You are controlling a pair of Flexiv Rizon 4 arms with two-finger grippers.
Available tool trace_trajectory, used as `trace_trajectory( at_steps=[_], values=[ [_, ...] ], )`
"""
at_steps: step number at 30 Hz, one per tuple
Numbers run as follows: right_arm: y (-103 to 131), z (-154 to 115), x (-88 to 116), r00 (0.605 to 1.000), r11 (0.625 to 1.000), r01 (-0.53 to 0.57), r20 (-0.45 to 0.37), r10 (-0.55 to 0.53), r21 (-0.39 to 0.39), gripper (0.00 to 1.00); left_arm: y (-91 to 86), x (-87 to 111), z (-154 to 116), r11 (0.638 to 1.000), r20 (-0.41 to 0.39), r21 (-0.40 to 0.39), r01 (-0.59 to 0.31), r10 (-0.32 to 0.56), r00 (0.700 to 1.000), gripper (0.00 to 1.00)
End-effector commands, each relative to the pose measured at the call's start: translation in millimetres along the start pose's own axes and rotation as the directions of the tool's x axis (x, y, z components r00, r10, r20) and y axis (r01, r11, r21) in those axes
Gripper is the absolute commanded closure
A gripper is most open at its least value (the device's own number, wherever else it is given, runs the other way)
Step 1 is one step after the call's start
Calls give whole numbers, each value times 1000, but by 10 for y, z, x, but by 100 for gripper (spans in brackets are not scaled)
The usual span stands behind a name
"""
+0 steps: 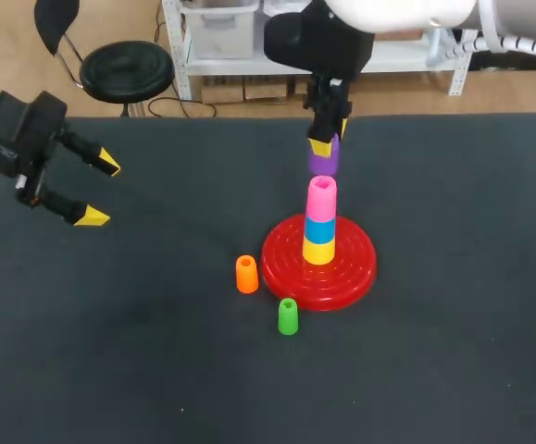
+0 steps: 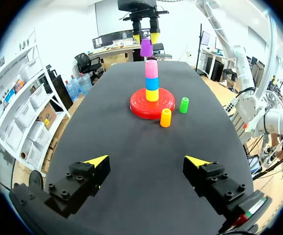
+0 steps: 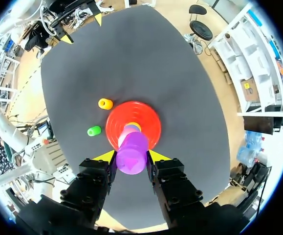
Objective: Pick up and stack the cylinders on the red base in this order: pink,purple,orange,green
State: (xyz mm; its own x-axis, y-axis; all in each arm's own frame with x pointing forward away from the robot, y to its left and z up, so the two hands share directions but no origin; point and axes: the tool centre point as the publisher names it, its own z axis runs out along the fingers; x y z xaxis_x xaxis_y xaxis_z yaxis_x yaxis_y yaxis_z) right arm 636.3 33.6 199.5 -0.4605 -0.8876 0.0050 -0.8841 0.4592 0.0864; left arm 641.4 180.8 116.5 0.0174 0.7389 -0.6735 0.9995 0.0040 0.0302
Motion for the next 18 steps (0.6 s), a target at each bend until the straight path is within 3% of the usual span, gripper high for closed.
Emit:
trace_trajectory(
  at_steps=[1, 18],
  values=[
    [-16, 54, 18, 1000, 1000, -3, 2, 3, -12, 100, -6, 5, 1, 1000, 0, -2, -1, 1, 1000, 0],
    [-9, 189, -10, 999, 1000, -8, -32, 7, -26, 100, -6, 5, 1, 1000, 0, -2, -1, 1, 1000, 0]
  ],
)
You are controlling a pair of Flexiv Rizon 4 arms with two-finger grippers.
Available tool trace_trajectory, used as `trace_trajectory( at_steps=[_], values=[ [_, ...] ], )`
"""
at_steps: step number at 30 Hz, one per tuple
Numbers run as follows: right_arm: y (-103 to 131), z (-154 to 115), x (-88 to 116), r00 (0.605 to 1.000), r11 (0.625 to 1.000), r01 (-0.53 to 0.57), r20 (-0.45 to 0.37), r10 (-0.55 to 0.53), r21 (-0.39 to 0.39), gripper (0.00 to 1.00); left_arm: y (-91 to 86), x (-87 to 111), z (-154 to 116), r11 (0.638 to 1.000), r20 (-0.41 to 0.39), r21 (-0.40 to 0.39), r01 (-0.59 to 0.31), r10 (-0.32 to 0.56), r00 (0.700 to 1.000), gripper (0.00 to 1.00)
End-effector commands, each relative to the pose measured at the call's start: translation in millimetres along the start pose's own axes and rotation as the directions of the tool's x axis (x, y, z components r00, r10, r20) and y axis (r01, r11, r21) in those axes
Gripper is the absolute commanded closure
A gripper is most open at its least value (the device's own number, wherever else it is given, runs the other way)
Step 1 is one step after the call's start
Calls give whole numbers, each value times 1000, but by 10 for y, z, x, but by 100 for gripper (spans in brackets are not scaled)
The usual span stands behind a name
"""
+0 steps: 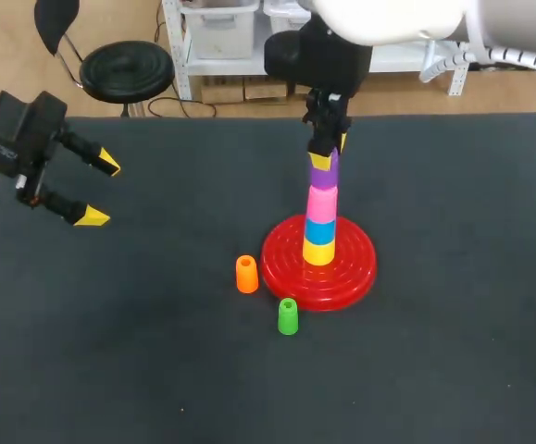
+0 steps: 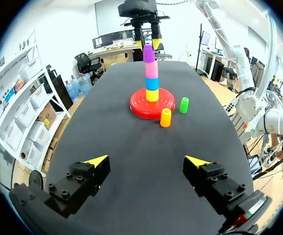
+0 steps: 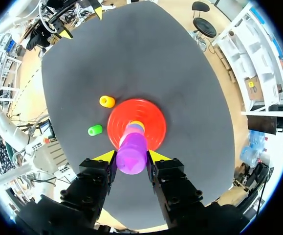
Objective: Pick up and stack the cylinders on the red base in this order: pink,purple,orange,green
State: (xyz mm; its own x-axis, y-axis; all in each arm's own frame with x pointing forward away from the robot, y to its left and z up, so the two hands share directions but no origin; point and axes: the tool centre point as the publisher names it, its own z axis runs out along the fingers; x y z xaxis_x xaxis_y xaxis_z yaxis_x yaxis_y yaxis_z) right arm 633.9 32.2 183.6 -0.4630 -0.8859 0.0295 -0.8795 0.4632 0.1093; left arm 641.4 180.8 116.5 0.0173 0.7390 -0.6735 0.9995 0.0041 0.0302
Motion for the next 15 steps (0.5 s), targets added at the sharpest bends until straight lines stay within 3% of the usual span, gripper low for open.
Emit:
trace_trajectory(
  at_steps=[1, 15],
  values=[
    [-11, 32, -28, 1000, 1000, -4, -9, 3, -4, 100, -6, 5, 1, 1000, 0, -1, -1, 1, 1000, 0],
    [87, -63, 6, 1000, 1000, 8, 15, -8, 24, 100, -6, 5, 1, 1000, 0, -1, -1, 1, 1000, 0]
  ],
)
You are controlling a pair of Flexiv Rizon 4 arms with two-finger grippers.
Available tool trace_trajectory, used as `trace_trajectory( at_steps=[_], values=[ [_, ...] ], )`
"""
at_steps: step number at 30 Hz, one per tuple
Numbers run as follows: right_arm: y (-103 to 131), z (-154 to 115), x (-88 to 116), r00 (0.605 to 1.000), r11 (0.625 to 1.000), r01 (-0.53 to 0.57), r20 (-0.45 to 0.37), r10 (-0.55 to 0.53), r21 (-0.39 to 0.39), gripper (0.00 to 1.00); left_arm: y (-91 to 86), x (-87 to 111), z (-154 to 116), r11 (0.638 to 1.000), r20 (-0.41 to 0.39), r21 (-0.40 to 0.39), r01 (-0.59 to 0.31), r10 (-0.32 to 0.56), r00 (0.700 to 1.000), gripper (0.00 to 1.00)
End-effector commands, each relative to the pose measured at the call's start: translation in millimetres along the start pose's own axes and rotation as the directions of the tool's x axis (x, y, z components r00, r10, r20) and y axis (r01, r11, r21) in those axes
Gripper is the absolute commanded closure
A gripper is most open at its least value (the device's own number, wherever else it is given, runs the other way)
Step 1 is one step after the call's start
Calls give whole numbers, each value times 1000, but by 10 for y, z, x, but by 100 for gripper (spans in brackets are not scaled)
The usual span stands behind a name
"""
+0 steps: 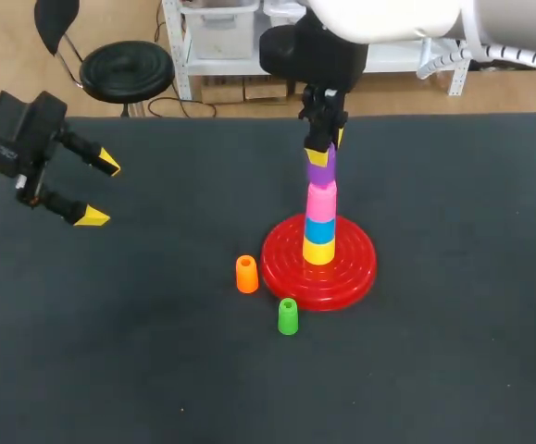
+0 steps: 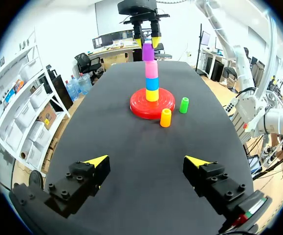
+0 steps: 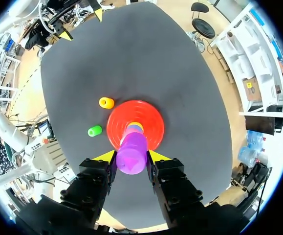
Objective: Pick up and stack the cylinders on the red base in this order: pink,purple,orange,green
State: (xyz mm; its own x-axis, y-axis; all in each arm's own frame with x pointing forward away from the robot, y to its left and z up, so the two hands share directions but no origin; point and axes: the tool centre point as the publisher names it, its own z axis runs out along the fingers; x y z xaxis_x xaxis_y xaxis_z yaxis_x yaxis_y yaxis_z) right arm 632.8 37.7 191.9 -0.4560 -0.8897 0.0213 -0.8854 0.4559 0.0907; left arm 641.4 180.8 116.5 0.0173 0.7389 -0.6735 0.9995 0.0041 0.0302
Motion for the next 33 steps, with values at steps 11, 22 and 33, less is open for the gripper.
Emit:
trace_trajectory(
  at_steps=[11, 22, 33],
  values=[
    [74, 58, 102, 1000, 999, 9, 24, -9, -30, 100, -6, 5, 1, 1000, 0, -1, -1, 1, 1000, 0],
    [50, 138, 105, 1000, 999, 1, 8, -1, -36, 100, -6, 5, 1, 1000, 0, -1, -1, 1, 1000, 0],
    [15, 96, 67, 1000, 1000, 6, 9, -5, -27, 100, -6, 5, 1, 1000, 0, -1, -1, 1, 1000, 0]
  ],
)
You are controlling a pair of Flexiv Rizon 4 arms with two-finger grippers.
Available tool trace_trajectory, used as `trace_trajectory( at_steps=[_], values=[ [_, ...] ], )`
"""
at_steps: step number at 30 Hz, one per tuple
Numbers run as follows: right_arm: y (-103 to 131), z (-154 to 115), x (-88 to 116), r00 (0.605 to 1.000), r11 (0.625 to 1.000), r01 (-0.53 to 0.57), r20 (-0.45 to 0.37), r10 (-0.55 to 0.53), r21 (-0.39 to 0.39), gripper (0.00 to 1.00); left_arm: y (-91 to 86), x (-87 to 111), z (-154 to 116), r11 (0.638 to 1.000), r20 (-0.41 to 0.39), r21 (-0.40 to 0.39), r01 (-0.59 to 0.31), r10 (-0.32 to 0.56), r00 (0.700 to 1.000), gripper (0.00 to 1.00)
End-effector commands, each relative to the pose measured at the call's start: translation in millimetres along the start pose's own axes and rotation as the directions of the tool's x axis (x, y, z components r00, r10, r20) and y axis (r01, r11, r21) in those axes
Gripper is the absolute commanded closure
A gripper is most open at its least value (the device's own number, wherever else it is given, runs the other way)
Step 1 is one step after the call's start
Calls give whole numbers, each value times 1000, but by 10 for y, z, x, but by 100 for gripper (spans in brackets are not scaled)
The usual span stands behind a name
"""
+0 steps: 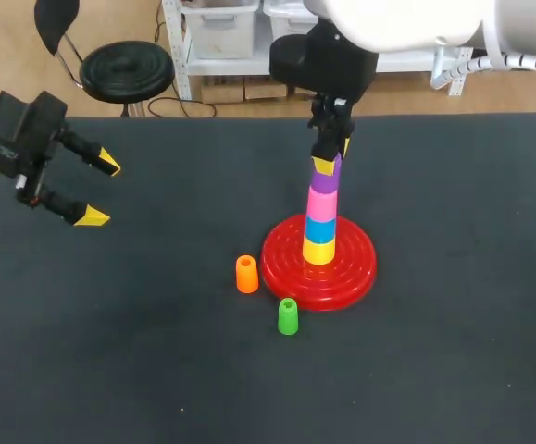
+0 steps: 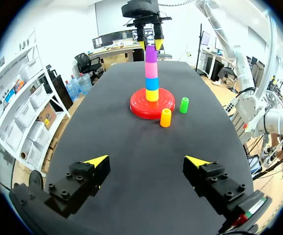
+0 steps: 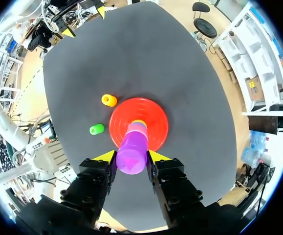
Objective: Pick up and stack the cylinders on the red base in this order: pink,purple,orange,green
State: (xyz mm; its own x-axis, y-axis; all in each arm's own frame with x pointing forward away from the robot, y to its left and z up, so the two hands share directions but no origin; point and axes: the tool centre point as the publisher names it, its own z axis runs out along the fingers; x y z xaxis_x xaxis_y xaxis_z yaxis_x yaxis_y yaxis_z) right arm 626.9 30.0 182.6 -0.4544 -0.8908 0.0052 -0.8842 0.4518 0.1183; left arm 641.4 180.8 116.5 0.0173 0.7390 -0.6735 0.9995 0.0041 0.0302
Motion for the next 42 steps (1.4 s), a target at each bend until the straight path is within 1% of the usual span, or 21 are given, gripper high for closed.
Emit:
trace_trajectory(
  at_steps=[1, 11, 22, 36, 42],
  values=[
    [5, 2, -29, 1000, 1000, 3, -10, -3, -1, 100, -6, 5, 1, 1000, 1, -1, -1, 1, 1000, 0],
    [-39, 40, -69, 999, 1000, 10, -45, -11, -27, 100, -6, 5, 1, 1000, 1, -1, -1, 1, 1000, 0],
    [-53, 80, -163, 995, 998, 34, -89, -38, -45, 100, -6, 5, 1, 1000, 1, -1, -1, 1, 1000, 0],
    [-51, 143, -141, 995, 998, 20, -95, -26, -59, 100, -6, 5, 1, 1000, 1, -1, -1, 1, 1000, 0],
    [-46, 136, -124, 996, 999, 14, -90, -18, -49, 100, -6, 5, 1, 1000, 1, -1, -1, 1, 1000, 0]
  ],
)
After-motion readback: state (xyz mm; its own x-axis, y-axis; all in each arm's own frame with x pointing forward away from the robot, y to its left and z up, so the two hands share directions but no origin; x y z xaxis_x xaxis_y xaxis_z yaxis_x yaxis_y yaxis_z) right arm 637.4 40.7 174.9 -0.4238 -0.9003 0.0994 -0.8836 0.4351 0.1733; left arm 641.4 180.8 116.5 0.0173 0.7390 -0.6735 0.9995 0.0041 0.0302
